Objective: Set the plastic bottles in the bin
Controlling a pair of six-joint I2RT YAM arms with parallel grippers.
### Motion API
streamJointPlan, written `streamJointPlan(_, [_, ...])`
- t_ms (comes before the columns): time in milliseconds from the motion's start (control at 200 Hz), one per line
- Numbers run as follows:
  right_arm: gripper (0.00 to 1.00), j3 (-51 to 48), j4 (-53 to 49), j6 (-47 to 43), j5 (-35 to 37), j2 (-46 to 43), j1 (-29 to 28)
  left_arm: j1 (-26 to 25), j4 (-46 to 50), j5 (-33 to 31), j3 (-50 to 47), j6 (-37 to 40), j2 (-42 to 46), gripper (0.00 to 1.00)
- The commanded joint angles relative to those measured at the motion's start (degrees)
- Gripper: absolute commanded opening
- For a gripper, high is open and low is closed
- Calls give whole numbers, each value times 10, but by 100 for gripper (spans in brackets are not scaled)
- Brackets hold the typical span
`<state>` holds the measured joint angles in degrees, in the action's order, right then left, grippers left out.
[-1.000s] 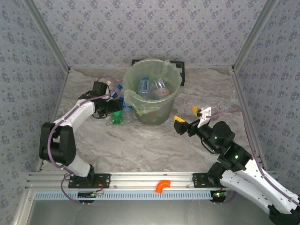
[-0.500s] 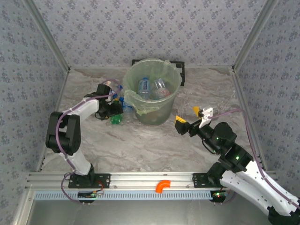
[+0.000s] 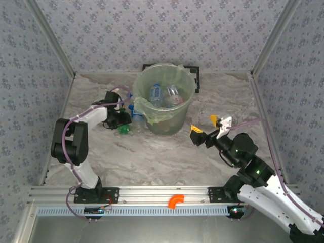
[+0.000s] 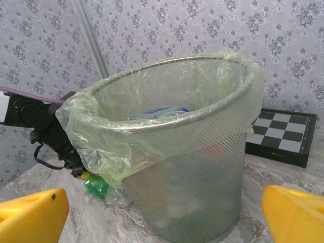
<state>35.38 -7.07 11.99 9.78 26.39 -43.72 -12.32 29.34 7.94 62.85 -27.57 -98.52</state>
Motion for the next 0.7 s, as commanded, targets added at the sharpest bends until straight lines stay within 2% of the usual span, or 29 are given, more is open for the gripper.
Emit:
streamJointPlan(0, [99, 5, 4, -5, 10, -9, 4, 3, 5, 1, 1, -7, 53, 57])
streamJointPlan(245, [99, 14, -6, -2, 17, -12, 4, -2, 34, 13, -3, -17, 146, 57])
streamJointPlan(445, [99, 22, -11, 0, 27, -13, 4, -14, 77, 19, 38, -26, 228, 57])
streamJointPlan(695, [99, 26, -10, 6, 27, -12, 3, -66, 133, -40, 151, -35, 287, 57])
